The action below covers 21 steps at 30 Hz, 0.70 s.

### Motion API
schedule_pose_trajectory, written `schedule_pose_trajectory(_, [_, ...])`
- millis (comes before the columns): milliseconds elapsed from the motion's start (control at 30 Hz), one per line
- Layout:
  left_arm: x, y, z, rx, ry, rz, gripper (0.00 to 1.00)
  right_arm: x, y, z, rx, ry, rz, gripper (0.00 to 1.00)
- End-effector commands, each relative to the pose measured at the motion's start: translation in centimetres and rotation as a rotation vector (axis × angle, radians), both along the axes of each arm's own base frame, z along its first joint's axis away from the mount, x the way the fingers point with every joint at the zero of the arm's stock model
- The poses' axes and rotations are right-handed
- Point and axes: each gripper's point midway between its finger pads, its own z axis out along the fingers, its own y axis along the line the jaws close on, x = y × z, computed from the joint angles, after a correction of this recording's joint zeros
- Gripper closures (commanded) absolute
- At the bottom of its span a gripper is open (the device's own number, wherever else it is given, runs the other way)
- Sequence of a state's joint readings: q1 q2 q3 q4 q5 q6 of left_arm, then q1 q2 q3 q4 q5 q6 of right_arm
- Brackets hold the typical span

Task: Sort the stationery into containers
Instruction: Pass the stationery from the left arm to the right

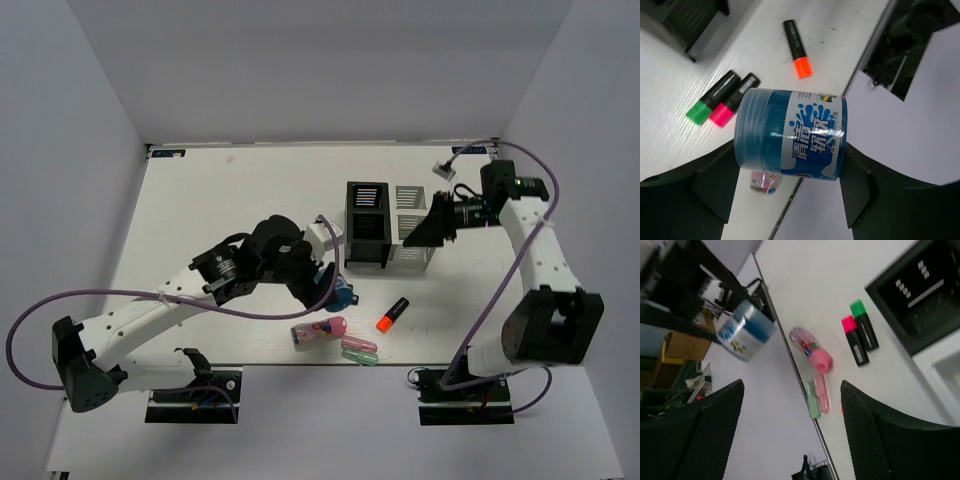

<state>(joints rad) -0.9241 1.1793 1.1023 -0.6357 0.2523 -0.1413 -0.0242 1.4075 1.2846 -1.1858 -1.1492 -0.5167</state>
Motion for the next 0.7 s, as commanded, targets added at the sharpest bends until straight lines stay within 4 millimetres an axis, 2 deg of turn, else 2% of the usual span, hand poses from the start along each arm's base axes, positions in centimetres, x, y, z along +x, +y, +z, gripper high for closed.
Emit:
schedule_pose_trajectory(0, [-1.2, -1.9, 3.6, -0.121, -0.171, -0.128, 0.99, -2.3, 1.6, 5.3, 0.185, 0.214, 0.061, 0.20])
schedule_pose_trajectory(33, [-1.4, -2.3, 3.7, -0.117, -0.193, -0.142, 0.99, -2.8, 2.3, 6.0, 0.196, 0.269, 0.082, 0.20])
schedule_pose_trajectory(100, [-1.1, -2.7, 3.4, -0.078, -0.263, -0.179, 0.99, -2.0, 3.1, 7.6, 0.224, 0.264, 0.109, 0.20])
schedule_pose_trajectory(133, [-1.2, -3.3, 4.1, -0.079, -0.282, -0.193, 0.99, -1.8, 3.5, 7.7, 0.226, 0.303, 0.115, 0.20])
schedule_pose_trajectory(167, [-0.6, -3.3, 3.5, -0.034, -0.315, -0.199, 0.99, -1.5, 3.7, 8.2, 0.228, 0.289, 0.125, 0.20])
schedule_pose_trajectory(200, [-0.4, -3.4, 3.5, -0.019, -0.329, -0.202, 0.99, -1.9, 4.3, 8.3, 0.226, 0.299, 0.150, 0.20])
schedule_pose_trajectory(233, [-0.1, -3.8, 4.3, -0.014, -0.347, -0.207, 0.99, -2.0, 4.6, 8.4, 0.225, 0.306, 0.159, 0.20])
schedule_pose_trajectory(267, [0.3, -3.8, 3.7, 0.034, -0.389, -0.223, 0.99, -2.1, 4.7, 8.5, 0.219, 0.295, 0.167, 0.20])
schedule_pose_trajectory(467, [2.0, -4.7, 5.0, 0.139, -0.540, -0.232, 0.99, -3.9, 5.4, 6.9, 0.117, 0.249, 0.229, 0.20])
schedule_pose_trajectory(600, [2.7, -5.1, 6.3, 0.146, -0.636, -0.222, 0.99, -4.1, 5.3, 3.9, 0.043, 0.259, 0.199, 0.20])
schedule_pose_trajectory(667, [2.8, -5.1, 6.4, 0.144, -0.663, -0.226, 0.99, -4.2, 5.3, 3.1, 0.014, 0.243, 0.188, 0.20])
